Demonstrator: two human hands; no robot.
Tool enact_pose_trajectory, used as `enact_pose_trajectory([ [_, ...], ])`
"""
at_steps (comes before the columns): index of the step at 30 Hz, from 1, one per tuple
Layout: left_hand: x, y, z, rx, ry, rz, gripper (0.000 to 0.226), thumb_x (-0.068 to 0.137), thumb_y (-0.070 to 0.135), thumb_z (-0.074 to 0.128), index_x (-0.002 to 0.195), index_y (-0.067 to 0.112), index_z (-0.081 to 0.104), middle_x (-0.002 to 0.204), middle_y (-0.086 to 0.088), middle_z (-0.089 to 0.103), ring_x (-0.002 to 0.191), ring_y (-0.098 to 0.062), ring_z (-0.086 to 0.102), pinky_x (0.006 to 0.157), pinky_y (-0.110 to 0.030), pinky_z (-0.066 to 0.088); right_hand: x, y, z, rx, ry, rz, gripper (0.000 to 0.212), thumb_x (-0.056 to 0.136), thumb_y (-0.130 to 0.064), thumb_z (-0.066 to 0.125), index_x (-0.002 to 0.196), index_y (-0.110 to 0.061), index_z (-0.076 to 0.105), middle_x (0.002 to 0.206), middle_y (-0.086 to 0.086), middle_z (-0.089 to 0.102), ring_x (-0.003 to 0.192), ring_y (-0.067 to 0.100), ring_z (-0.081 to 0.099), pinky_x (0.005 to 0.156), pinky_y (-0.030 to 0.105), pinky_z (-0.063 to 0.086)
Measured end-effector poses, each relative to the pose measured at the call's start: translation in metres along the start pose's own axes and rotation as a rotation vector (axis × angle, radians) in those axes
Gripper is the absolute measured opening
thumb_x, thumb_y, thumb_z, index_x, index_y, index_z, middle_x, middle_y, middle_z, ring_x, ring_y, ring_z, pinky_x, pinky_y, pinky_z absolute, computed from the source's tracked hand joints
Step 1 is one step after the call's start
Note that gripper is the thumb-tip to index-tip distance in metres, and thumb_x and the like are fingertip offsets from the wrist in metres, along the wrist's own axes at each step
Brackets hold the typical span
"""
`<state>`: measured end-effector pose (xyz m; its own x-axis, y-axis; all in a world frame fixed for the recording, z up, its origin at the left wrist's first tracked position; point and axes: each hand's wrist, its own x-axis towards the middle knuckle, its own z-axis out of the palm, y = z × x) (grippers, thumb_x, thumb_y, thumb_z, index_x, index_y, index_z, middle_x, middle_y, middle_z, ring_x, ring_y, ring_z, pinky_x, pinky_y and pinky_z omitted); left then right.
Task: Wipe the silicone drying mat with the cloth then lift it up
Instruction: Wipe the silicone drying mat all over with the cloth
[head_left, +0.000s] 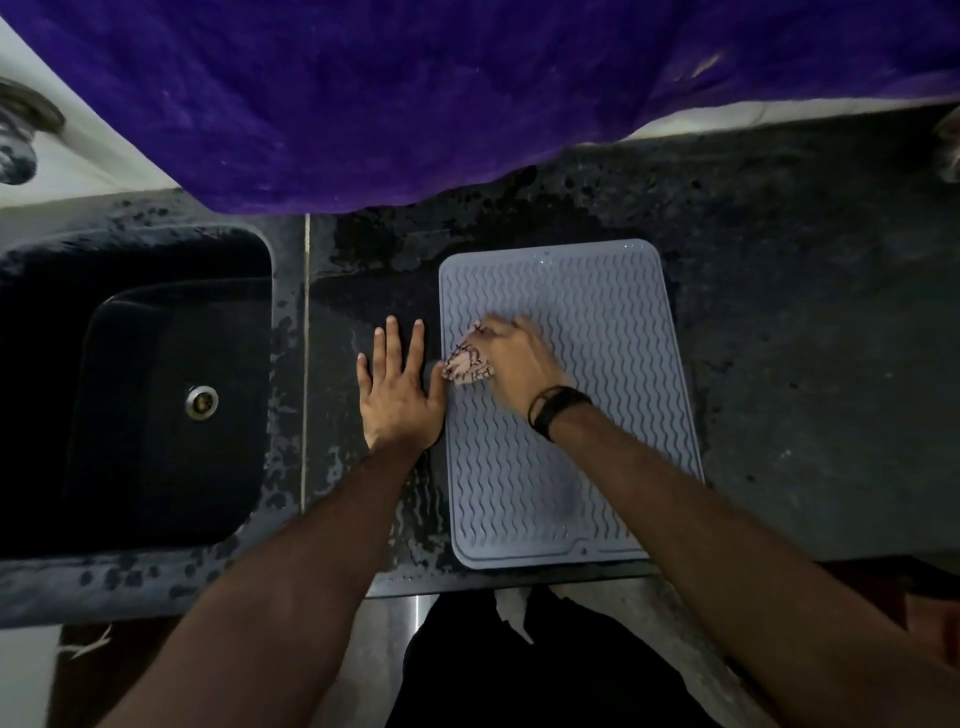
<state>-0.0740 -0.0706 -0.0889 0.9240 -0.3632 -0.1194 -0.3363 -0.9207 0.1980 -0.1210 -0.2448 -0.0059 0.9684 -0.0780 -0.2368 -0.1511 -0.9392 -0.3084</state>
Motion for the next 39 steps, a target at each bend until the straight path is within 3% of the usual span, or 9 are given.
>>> enact_pose_trajectory([
  [8,-0.001,0.000,0.001,-0.031,-0.005,0.006,0.067,0.103,0.062,0.015,0.163,0.032,0.008,0.171,-0.003,0.001,0.157,-0.021,-0.003,0.126,-0.049,0.001,-0.094,-0.003,0.046,-0.014,-0.064,-0.082,0.060,0.087,-0.009,0.051,0.143,-0.025,0.036,0.159,0.000,0.022,0.141,0.028,0.026,0.116,0.042,0.026],
  [13,-0.002,0.002,-0.002,-0.045,-0.023,0.000,0.069,0.102,0.063,0.014,0.163,0.031,0.008,0.171,-0.004,0.000,0.157,-0.021,-0.005,0.126,-0.049,0.000,-0.129,-0.007,0.059,-0.030,-0.100,-0.088,0.060,0.086,-0.011,0.056,0.142,-0.023,0.036,0.156,0.000,0.028,0.137,0.028,0.033,0.113,0.042,0.032],
  [17,-0.001,-0.003,-0.002,-0.047,-0.040,0.040,0.075,0.099,0.067,0.015,0.163,0.030,0.006,0.171,-0.005,-0.002,0.157,-0.023,-0.005,0.126,-0.049,-0.002,-0.100,-0.009,0.047,0.033,0.037,0.005,0.063,0.078,-0.007,0.066,0.137,-0.020,0.048,0.152,0.002,0.038,0.129,0.029,0.040,0.112,0.042,0.036],
  [23,0.001,-0.003,-0.002,-0.016,-0.071,0.025,0.073,0.099,0.066,0.012,0.162,0.031,0.000,0.170,-0.005,-0.008,0.157,-0.023,-0.009,0.126,-0.050,-0.003,-0.089,-0.020,0.053,-0.035,0.005,0.063,0.054,0.086,-0.016,0.060,0.138,-0.022,0.047,0.152,0.000,0.037,0.127,0.030,0.038,0.110,0.040,0.035],
  [31,-0.001,-0.001,-0.008,-0.054,-0.090,0.035,0.070,0.102,0.063,0.015,0.163,0.030,0.000,0.170,-0.006,-0.010,0.156,-0.023,-0.011,0.125,-0.051,-0.005,-0.188,-0.051,0.075,0.042,-0.004,0.107,0.072,0.071,0.004,0.057,0.138,-0.021,0.047,0.150,-0.001,0.040,0.118,0.028,0.043,0.101,0.041,0.045],
  [36,-0.002,-0.002,-0.012,-0.061,-0.110,0.056,0.075,0.101,0.065,0.021,0.163,0.029,0.001,0.170,-0.007,-0.011,0.156,-0.024,-0.012,0.125,-0.051,-0.006,-0.181,-0.060,0.071,0.093,0.098,0.172,0.069,0.067,0.007,0.064,0.131,-0.018,0.055,0.140,0.005,0.051,0.111,0.032,0.049,0.097,0.042,0.048],
  [39,-0.003,-0.002,-0.013,-0.056,-0.111,0.059,0.076,0.100,0.066,0.023,0.163,0.028,0.000,0.170,-0.007,-0.011,0.156,-0.024,-0.012,0.125,-0.050,-0.006,-0.158,-0.062,0.067,0.069,0.113,0.204,0.063,0.073,-0.001,0.068,0.133,-0.019,0.054,0.142,0.004,0.049,0.114,0.032,0.047,0.099,0.041,0.046],
])
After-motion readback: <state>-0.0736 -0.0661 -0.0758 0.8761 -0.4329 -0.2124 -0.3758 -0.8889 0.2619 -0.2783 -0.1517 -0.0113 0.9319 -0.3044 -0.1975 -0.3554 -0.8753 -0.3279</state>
